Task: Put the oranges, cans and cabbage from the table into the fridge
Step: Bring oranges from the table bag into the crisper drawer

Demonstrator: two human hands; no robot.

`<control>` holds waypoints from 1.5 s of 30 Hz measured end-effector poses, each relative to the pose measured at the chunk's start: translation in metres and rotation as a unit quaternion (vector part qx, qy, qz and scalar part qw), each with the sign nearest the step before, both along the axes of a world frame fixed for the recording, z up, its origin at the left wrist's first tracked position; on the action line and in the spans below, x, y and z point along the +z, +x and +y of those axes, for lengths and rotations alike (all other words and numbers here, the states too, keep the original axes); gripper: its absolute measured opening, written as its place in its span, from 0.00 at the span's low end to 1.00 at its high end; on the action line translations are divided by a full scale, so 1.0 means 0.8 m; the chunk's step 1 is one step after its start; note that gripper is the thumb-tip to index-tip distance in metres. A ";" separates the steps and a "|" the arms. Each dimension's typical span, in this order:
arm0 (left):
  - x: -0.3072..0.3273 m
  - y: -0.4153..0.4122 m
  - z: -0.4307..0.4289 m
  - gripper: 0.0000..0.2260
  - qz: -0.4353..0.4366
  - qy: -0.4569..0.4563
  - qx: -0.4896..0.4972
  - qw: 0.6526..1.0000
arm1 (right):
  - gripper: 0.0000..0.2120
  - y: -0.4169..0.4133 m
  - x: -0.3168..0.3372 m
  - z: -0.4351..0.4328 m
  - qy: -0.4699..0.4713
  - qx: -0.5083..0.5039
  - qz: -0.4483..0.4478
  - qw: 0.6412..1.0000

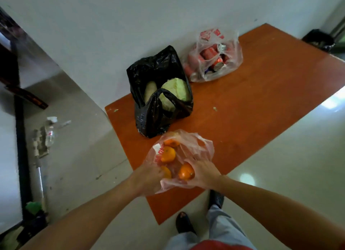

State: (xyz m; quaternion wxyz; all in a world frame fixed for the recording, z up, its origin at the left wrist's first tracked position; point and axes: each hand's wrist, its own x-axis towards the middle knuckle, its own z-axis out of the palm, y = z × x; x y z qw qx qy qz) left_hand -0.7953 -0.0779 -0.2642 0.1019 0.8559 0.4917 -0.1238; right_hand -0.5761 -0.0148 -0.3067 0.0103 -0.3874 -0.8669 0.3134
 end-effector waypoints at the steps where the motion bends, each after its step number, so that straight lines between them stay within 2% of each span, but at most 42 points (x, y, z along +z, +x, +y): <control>1: 0.004 0.000 -0.004 0.12 0.007 -0.004 0.029 1.000 | 0.43 0.004 0.001 0.002 0.004 -0.015 -0.010 1.000; 4: -0.008 0.001 -0.007 0.14 0.051 -0.056 0.147 0.986 | 0.40 0.013 -0.010 0.002 0.017 -0.031 -0.033 0.999; 6: -0.022 0.002 0.000 0.15 0.050 -0.084 0.172 0.980 | 0.36 0.016 -0.016 0.005 -0.001 -0.044 -0.030 0.999; 9: -0.042 0.007 0.009 0.23 0.092 -0.117 0.142 0.979 | 0.28 0.018 -0.021 0.006 0.007 -0.045 -0.050 0.998; 14: -0.071 0.020 0.006 0.31 0.117 -0.088 0.122 0.982 | 0.34 0.011 -0.058 -0.001 0.053 0.010 -0.169 0.984; 16: -0.082 0.022 0.000 0.31 0.107 -0.077 0.137 0.982 | 0.28 0.004 -0.057 -0.004 0.084 -0.001 -0.190 0.978; 18: -0.085 0.021 -0.003 0.30 0.088 -0.056 0.142 0.984 | 0.19 -0.002 -0.049 -0.001 0.060 -0.021 -0.214 0.975; 19: -0.085 0.020 -0.004 0.31 0.080 -0.049 0.138 0.986 | 0.20 -0.002 -0.053 0.003 0.058 0.021 -0.227 0.972; 21: -0.079 0.017 -0.009 0.33 0.069 -0.049 0.131 0.988 | 0.23 -0.003 -0.058 0.002 0.071 0.035 -0.191 0.978; 23: -0.064 0.014 -0.011 0.36 0.055 -0.051 0.140 0.987 | 0.28 -0.007 -0.047 0.000 0.057 0.027 -0.192 0.979; 26: -0.032 0.009 -0.004 0.34 0.033 -0.041 0.158 0.986 | 0.33 -0.006 -0.016 0.003 0.102 0.043 -0.135 0.985; 30: 0.017 0.015 0.018 0.32 0.029 -0.007 0.163 0.986 | 0.30 0.015 0.048 0.010 0.120 0.043 -0.068 0.989; 32: 0.041 0.027 0.030 0.32 0.028 0.015 0.169 0.985 | 0.29 0.036 0.078 0.015 0.097 0.034 -0.068 0.992; 36: 0.090 0.079 0.059 0.33 0.024 0.072 0.142 0.987 | 0.31 0.099 0.123 0.024 0.116 -0.004 -0.086 0.990; 38: 0.111 0.118 0.073 0.33 0.018 0.098 0.120 0.988 | 0.28 0.144 0.138 0.028 0.115 -0.046 -0.097 0.988; 42: 0.140 0.224 0.103 0.32 0.008 0.122 0.074 0.990 | 0.23 0.265 0.154 0.028 0.100 -0.130 -0.071 0.984; 45: 0.151 0.328 0.116 0.31 -0.009 0.122 0.037 0.992 | 0.23 0.376 0.164 0.012 0.088 -0.215 -0.058 0.971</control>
